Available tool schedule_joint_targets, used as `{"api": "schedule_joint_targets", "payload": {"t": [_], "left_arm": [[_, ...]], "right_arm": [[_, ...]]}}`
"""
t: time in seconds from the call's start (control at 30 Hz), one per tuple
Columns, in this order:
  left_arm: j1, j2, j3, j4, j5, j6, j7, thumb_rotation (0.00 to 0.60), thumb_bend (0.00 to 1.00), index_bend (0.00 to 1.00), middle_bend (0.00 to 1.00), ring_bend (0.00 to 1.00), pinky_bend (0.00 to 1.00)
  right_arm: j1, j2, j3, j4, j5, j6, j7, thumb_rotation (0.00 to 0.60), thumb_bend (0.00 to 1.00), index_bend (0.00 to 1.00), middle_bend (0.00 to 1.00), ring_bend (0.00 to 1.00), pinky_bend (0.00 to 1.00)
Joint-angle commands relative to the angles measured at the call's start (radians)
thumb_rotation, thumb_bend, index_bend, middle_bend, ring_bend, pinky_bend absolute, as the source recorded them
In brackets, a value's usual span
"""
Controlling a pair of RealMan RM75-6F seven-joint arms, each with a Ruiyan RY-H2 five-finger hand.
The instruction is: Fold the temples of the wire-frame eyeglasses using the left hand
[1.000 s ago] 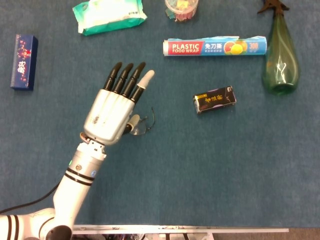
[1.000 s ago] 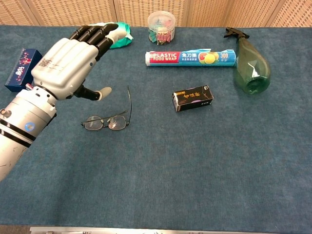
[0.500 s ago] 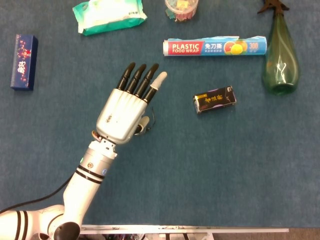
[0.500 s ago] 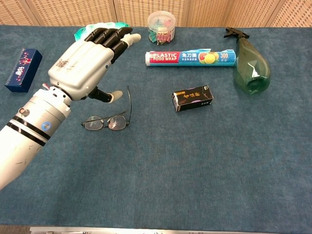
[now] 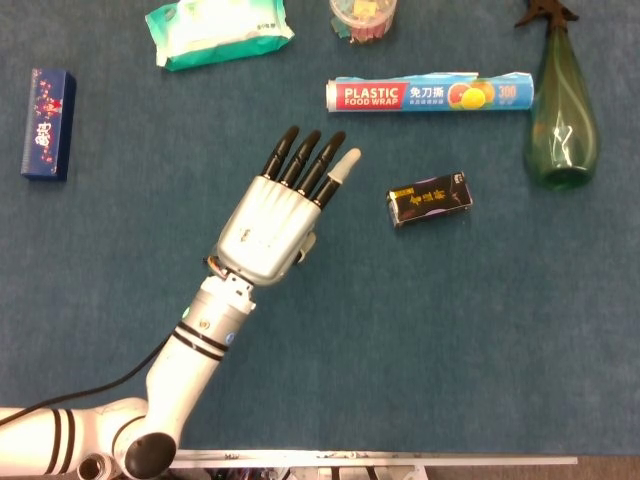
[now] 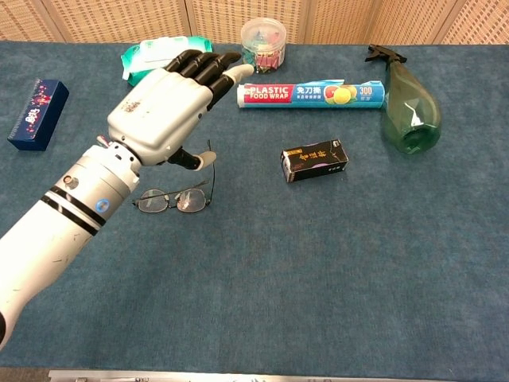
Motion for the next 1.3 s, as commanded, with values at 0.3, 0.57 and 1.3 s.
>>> {"api": "schedule_joint_targets", "payload": {"t": [0.3, 0.57, 1.3], "left_arm": [[-0.025, -0.014, -0.022, 0.008, -0.049, -0.003, 0.016, 0.6, 0.2, 0.01, 0.0, 0.0, 0.0], [-0.039, -0.023, -0.022, 0.013, -0.062, 0.001, 0.025, 0.6, 0.2, 0.01, 0.0, 0.0, 0.0], [-0.061, -0.027, -0.022, 0.03, -0.1, 0.026, 0.046, 0.6, 0.2, 0.01, 0.0, 0.0, 0.0]], "right_arm": [[0.001, 0.001, 0.0, 0.001, -0.001, -0.006, 0.001, 0.6, 0.19, 0.33, 0.29, 0.23, 0.38], [0.002, 0.0, -0.001, -0.002, -0.004, -0.007, -0.006, 0.6, 0.19, 0.33, 0.29, 0.23, 0.38], [0.006, 0.002, -0.006, -0.01, -0.01, -0.016, -0.021, 0.6, 0.19, 0.33, 0.3, 0.23, 0.38]]}}
